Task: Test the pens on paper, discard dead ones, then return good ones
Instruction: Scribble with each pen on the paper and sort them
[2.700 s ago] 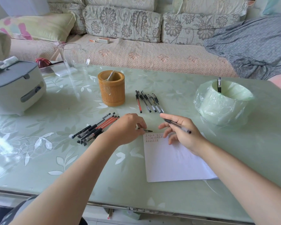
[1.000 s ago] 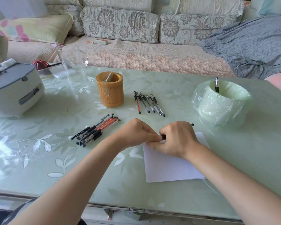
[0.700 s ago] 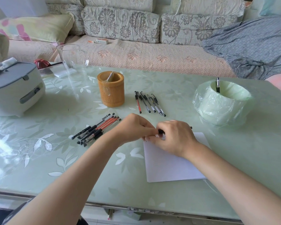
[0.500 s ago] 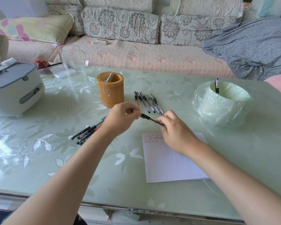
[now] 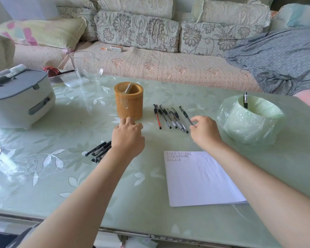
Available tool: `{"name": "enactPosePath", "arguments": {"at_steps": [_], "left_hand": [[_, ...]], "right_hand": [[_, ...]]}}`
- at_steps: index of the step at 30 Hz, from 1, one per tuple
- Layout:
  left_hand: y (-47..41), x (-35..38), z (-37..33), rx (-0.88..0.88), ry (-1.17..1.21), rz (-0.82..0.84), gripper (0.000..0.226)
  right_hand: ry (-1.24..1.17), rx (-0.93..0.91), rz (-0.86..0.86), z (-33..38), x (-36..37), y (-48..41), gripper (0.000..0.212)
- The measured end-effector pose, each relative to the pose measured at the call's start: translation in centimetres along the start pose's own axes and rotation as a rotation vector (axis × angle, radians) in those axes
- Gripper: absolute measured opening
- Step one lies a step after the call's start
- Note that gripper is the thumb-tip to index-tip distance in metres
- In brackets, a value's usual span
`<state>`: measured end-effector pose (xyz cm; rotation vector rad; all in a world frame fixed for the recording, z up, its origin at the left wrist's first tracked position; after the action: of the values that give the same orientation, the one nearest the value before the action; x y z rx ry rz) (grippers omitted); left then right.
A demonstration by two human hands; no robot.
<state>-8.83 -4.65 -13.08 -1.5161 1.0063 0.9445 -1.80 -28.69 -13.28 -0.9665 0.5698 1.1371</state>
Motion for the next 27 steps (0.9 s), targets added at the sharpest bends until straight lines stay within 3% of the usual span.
{"name": "enactPosePath", "arguments": {"at_steps": [4,11,17,22,27], "left_hand": [[-0.1,0.3,0.7,0.036,0.005,0.051,0.039],[0.0,0.0,1.5,0.097,0.04,0.084,0.037],[0.3,-1.2,2.4,0.105,0.128,0.103,0.041],[1.1,-2.9,4.7,0.086,0.105,0.078,0.04],[2.8,-3.5,7.2,0.001,0.076,0.196,0.04]], "right_hand": [[0.06,-0.03,0.034,0.9,0.7,-1.3,0.02],[0.194,-0.056,0.16,1.6,0.5,-1.6,0.028],[0.198,-0.149,0.136,4.4,0.2,-1.1,0.029],[0.081,-0.42,0.28,9.7,1.1,1.9,0.028],[0.042,-0.675,0.411,13.8,2.7,5.8,0.029]]}}
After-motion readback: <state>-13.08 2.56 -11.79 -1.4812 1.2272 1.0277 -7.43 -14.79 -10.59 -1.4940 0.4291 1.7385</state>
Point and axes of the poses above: each hand's wrist, its own y-axis away from the middle knuckle, its own x-axis out of the palm, z = x × y, the point moved 2 cm from there along -y, towards the middle knuckle, and after that the axes turned 9 degrees about -z, right-handed, at the moved point
